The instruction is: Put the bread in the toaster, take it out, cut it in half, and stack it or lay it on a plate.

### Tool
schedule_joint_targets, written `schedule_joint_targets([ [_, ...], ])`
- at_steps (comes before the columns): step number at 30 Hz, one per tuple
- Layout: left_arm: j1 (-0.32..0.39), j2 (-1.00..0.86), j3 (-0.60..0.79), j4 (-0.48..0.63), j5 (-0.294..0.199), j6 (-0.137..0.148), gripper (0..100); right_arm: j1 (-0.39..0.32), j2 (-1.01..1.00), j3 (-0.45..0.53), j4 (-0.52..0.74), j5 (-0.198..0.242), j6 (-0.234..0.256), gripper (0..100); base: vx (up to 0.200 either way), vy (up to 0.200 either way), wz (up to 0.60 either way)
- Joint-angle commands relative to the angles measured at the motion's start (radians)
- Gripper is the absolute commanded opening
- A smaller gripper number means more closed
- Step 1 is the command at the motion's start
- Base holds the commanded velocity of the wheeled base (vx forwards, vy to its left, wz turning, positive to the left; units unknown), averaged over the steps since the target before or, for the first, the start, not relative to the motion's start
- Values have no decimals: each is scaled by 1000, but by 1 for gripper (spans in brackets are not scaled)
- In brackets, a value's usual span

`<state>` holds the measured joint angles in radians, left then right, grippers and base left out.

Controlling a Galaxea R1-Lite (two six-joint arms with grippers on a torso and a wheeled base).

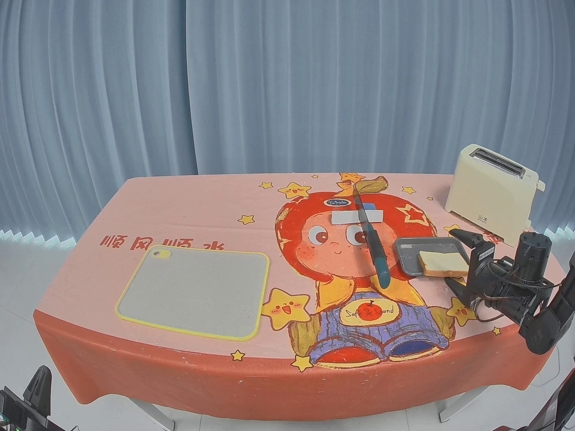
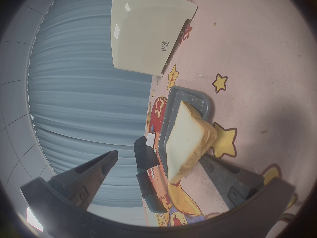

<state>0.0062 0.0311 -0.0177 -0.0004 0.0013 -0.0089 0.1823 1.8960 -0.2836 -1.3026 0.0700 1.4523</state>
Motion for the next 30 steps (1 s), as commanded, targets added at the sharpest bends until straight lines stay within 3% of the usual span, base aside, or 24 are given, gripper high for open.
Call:
schedule_joint_targets([
  [1,0,1,18,-1,0,0,0,-23,25,-2,-7,1,-1,100,0,0,0],
  [13,0,1,18,-1,0,0,0,-23,26,3,-12,2,0,100,0,0,0],
  [14,0,0,18,-1,0,0,0,-23,26,4,-12,2,0,0,0,0,0],
  [30,0,1,18,-1,0,0,0,-23,25,44,-12,1,-3,0,0,0,0],
])
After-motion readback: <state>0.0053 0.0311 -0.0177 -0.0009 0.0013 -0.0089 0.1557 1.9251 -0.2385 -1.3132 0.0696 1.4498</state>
